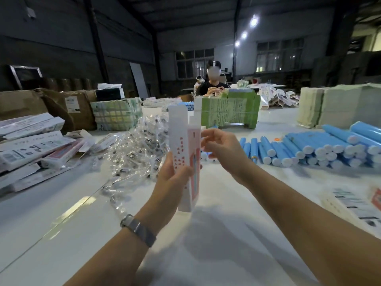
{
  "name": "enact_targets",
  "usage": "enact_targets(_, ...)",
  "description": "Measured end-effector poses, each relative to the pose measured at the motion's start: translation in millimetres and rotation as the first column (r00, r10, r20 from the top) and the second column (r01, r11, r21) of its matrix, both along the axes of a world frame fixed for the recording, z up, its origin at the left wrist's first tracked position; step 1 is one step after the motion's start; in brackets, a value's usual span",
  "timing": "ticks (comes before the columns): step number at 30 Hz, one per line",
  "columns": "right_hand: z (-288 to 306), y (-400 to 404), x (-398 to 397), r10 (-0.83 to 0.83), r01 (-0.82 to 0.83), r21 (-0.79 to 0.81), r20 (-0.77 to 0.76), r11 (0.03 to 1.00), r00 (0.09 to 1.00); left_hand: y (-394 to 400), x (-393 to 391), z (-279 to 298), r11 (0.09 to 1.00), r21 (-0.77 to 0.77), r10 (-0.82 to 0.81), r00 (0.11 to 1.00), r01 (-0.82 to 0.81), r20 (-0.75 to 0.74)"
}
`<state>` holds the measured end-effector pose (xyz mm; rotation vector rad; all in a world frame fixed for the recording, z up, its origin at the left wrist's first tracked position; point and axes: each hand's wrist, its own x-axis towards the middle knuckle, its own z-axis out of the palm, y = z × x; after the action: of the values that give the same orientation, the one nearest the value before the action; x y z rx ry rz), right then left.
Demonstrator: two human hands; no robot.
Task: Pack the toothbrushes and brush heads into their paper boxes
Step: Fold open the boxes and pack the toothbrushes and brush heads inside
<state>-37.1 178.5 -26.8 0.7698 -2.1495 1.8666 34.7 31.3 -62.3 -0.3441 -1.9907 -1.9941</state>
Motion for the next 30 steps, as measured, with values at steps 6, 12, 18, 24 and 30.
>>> enact_targets(6, -35.9, 44.0, -60.5, -0.538, 0.533, 0.646, -0.218, 0.546, 0.814, 5.4, 4.5, -13.6, 0.993, -0.036, -0.115, 0.993, 0.115, 0.0)
enact_targets(12, -53.0, 66.0, -78.3, -0.553, 0.446, 0.87, -0.271, 0.209, 0.788, 8.5, -1.1, -16.6, 0.99, 0.036, -0.14, 0.99, 0.139, 0.03)
enact_targets(18, -39.5, 54.6, -71.7, -0.563, 0.622, 0.759, -0.435, 0.19, 0.703, 1.1, -8.0, -21.5, 0.996, 0.0, -0.09, 0.996, 0.09, 0.007)
enact_targets(24, -35.1, 59.3, -68.0, -0.583, 0.57, 0.812, -0.407, 0.121, 0.703, -5.4, -12.4, -23.7, 0.998, -0.043, -0.049, 0.993, 0.045, -0.103)
enact_targets(30, -31.0, 89.4, -61.5, -0.65, 0.456, 0.866, -0.229, 0.203, 0.724, -4.4, -13.8, -23.5, 0.992, -0.081, -0.112, 0.973, 0.098, -0.201)
